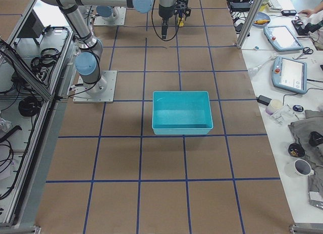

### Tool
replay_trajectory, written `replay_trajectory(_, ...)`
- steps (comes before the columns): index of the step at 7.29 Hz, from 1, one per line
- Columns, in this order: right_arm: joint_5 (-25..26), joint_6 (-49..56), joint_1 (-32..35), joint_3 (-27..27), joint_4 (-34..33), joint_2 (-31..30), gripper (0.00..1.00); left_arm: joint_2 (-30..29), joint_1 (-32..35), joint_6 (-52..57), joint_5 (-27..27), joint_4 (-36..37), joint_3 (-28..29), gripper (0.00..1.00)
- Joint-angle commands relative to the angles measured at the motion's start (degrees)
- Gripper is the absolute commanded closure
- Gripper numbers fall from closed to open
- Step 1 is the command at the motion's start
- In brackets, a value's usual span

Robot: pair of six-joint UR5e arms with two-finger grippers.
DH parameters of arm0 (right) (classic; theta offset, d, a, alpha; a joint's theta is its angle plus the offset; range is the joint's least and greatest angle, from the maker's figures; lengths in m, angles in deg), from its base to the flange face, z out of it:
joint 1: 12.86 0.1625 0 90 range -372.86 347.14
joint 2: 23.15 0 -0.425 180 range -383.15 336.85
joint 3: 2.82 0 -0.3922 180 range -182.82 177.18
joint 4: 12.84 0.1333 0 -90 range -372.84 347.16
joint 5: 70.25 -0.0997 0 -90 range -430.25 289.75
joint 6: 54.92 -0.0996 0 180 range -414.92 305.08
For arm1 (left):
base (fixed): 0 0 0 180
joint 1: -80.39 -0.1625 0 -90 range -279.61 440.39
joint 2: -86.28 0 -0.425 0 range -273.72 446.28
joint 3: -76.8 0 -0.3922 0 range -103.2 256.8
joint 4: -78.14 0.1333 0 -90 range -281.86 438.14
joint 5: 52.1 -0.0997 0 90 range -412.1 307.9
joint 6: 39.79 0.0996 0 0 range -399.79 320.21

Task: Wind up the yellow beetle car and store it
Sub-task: 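Close the left gripper on the yellow car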

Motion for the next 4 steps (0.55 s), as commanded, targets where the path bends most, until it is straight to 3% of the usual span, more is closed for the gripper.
replay_trajectory(1, -0.2, 0.0, 0.0, -0.1, 0.0, 0.1, 0.0, 0.2, 0.0, 0.0, 0.0, 0.3, -0.2, 0.82)
replay_trajectory(2, 0.0, 0.0, 0.0, -0.1, 0.1, 0.1, 0.0, 0.3, 0.0, -0.1, 0.1, 0.5, -0.2, 1.0)
replay_trajectory(4, 0.6, 0.0, 0.0, -0.1, 0.0, 0.3, 0.0, 0.6, 0.1, -3.4, 0.1, 0.6, 0.0, 1.0)
